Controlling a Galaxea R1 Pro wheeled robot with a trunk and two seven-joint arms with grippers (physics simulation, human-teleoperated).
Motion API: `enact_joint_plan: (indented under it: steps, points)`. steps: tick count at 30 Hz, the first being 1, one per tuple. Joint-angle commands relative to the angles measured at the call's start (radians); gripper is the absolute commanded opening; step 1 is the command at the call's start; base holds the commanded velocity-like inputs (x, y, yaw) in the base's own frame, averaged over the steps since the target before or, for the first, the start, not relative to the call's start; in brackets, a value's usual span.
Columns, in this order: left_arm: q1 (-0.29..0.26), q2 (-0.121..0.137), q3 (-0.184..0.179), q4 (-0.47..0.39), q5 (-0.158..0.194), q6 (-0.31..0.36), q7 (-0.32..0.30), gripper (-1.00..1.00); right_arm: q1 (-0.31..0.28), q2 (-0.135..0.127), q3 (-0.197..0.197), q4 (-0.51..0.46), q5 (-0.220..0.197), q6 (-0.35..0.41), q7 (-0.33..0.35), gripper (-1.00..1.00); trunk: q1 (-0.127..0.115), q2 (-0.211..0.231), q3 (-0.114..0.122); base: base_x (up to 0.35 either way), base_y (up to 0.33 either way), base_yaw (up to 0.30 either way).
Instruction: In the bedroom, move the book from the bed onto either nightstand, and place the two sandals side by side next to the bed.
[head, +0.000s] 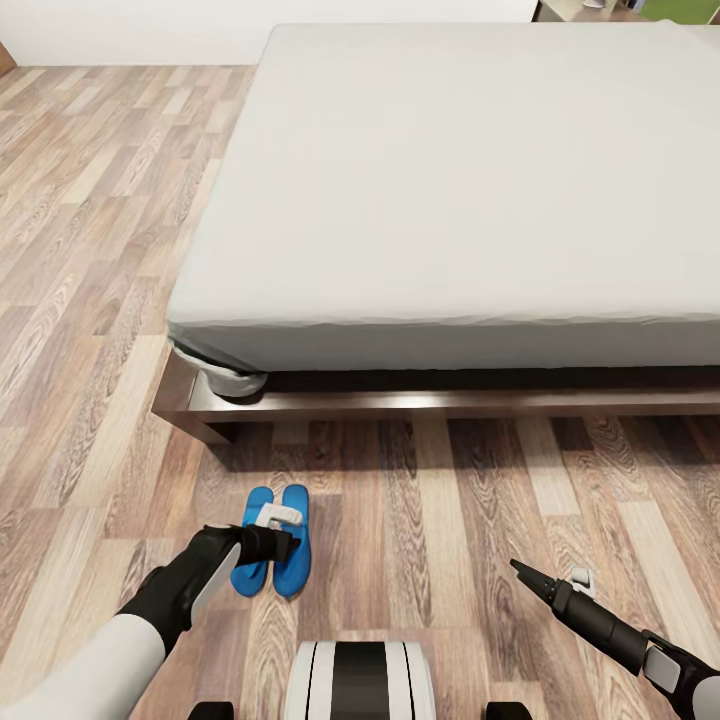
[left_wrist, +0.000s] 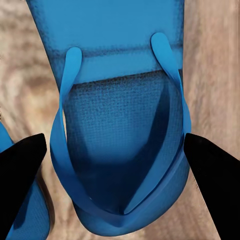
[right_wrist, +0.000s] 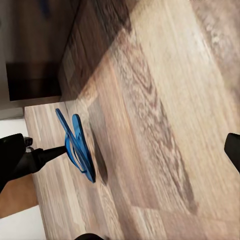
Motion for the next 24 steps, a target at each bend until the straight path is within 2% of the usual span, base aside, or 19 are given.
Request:
enact_joint_plan:
  steps: [1,7,17,24]
  points:
    - [0.000,0.001,-0.003,-0.002,0.008,0.005,0.002,-1.00,-0.001,0.000,0.009,0.003,-0.010,0.011,0.005,1.00,0.000,0.000,-0.001,0.000,0.000,0.000]
    - [0.000,0.003,-0.003,-0.005,0.008,0.006,0.002,-1.00,-0.002,0.000,0.009,0.003,-0.010,0.011,0.005,1.00,0.000,0.000,-0.001,0.000,0.000,0.000]
    - [0.000,0.008,-0.003,-0.007,0.008,0.007,0.002,-1.00,-0.001,0.000,0.009,0.003,-0.010,0.011,0.005,1.00,0.004,-0.003,-0.039,0.000,0.000,0.000]
    - [0.000,0.008,-0.003,-0.007,0.008,0.005,0.002,-1.00,-0.001,0.000,0.009,0.003,-0.010,0.010,0.005,1.00,0.004,-0.003,-0.039,0.000,0.000,0.000]
